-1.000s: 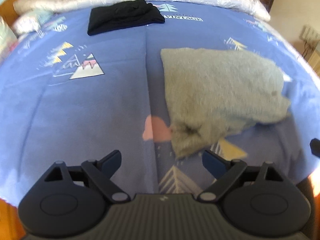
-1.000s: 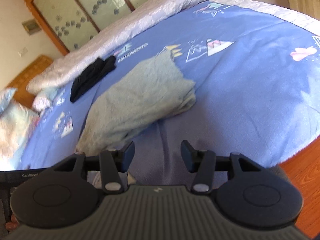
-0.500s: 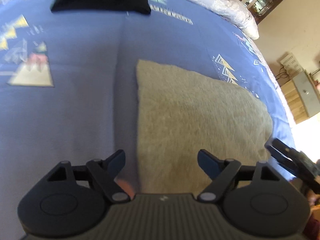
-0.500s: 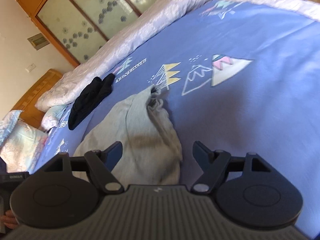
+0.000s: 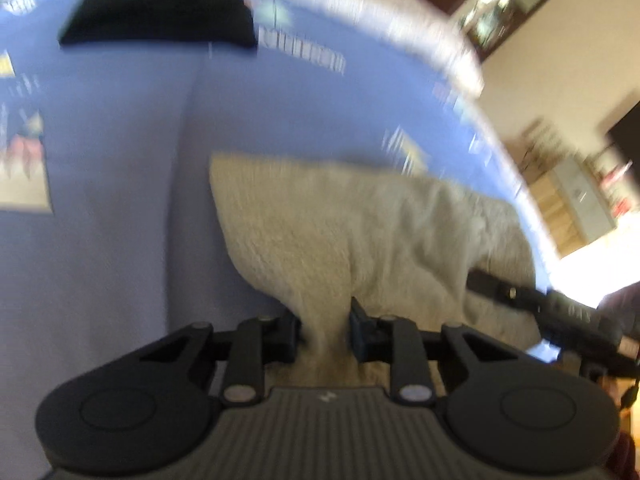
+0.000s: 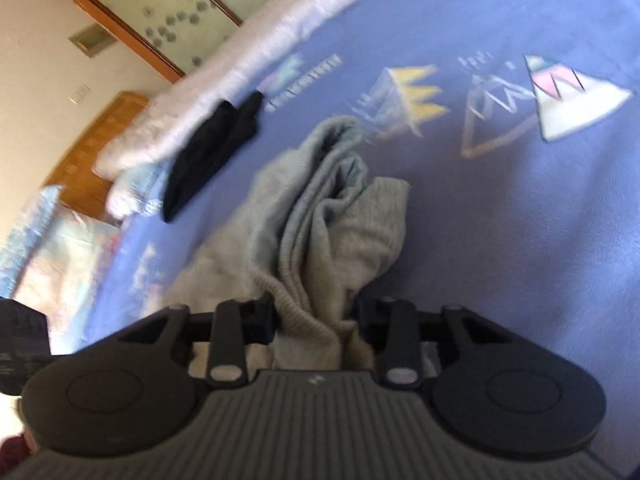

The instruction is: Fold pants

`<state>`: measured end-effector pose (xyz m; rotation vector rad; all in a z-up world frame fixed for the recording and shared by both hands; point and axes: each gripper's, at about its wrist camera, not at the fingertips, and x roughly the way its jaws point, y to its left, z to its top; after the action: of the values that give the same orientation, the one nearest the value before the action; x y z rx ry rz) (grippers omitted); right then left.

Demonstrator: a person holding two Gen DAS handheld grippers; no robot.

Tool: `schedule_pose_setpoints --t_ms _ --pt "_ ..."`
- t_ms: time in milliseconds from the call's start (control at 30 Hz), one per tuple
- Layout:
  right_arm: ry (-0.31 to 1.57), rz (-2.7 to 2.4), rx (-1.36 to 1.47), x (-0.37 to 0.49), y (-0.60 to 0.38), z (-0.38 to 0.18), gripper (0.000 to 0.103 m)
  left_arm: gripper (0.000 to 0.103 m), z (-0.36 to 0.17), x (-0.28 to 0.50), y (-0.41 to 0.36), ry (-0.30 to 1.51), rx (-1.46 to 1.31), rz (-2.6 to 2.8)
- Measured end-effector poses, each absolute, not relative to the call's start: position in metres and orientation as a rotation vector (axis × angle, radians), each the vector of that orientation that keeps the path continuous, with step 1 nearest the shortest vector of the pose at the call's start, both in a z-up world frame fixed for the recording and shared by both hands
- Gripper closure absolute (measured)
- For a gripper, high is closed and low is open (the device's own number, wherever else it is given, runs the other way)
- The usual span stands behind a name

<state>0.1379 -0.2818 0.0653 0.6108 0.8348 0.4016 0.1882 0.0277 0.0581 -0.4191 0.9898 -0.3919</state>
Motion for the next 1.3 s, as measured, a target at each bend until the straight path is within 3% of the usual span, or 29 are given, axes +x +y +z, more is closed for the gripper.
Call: schedule_pose_setpoints --t_ms 200,333,700,800,1033,1300 --pt "0.717 0.612 0.434 0.158 -0.155 0.142 0.068 0.081 0.128 0.168 0.139 0.724 -0.412 -0.227" --pt "0.664 0.757 0.375 0.202 -0.039 0.162 0.067 0.081 0.147 0.164 0.232 0.608 -0.343 0.0" --pt "0.85 0.733 0.16 0.299 0.222 0.071 0.064 0.077 0.046 0.222 0.374 0.695 -0.345 0.445" --pt "0.83 0.625 0.079 0.304 0.232 0.049 0.038 0.069 0.029 0.22 0.377 0.719 -0.329 0.467" --pt "0.731 0.609 0.184 0.263 0.143 0.095 0.039 0.055 0.068 0.159 0.361 0.655 -0.366 0.497" --pt "0.811 0.654 0.063 0.182 0.062 0.128 0.039 0.045 0.089 0.094 0.276 0.771 -0.304 0.495"
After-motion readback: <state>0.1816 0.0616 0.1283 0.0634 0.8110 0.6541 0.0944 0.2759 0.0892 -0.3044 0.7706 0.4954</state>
